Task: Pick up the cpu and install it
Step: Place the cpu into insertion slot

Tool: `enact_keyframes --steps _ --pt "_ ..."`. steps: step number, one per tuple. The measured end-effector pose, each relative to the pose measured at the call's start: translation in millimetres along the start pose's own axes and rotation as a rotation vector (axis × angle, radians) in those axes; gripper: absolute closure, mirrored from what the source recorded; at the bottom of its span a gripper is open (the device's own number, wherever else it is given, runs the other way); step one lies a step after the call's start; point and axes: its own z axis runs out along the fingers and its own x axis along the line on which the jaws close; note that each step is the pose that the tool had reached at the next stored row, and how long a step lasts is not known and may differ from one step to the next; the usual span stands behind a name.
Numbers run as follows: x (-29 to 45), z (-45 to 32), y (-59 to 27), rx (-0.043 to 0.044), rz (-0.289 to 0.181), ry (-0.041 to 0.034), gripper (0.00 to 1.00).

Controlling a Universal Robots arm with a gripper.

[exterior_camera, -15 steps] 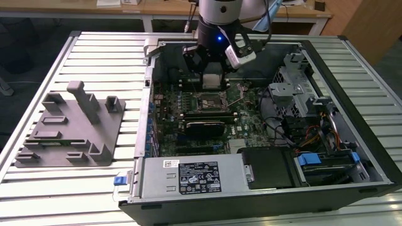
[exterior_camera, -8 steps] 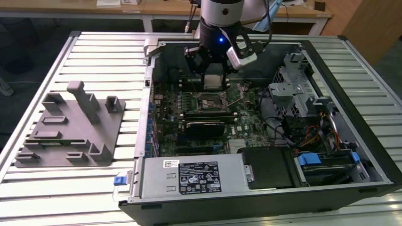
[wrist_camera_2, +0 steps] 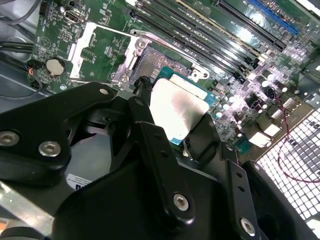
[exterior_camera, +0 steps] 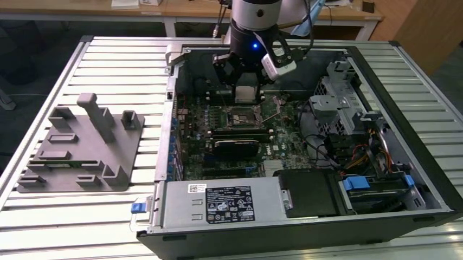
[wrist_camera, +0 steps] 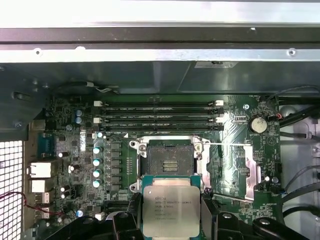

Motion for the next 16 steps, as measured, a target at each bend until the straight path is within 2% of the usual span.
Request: enact_keyframes --steps 6,16 --pt "0.0 0.0 0.0 0.0038 0.008 0.0037 0.45" --pt "0.0 0.3 0.0 0.0047 0.168 -0.0046 0.45"
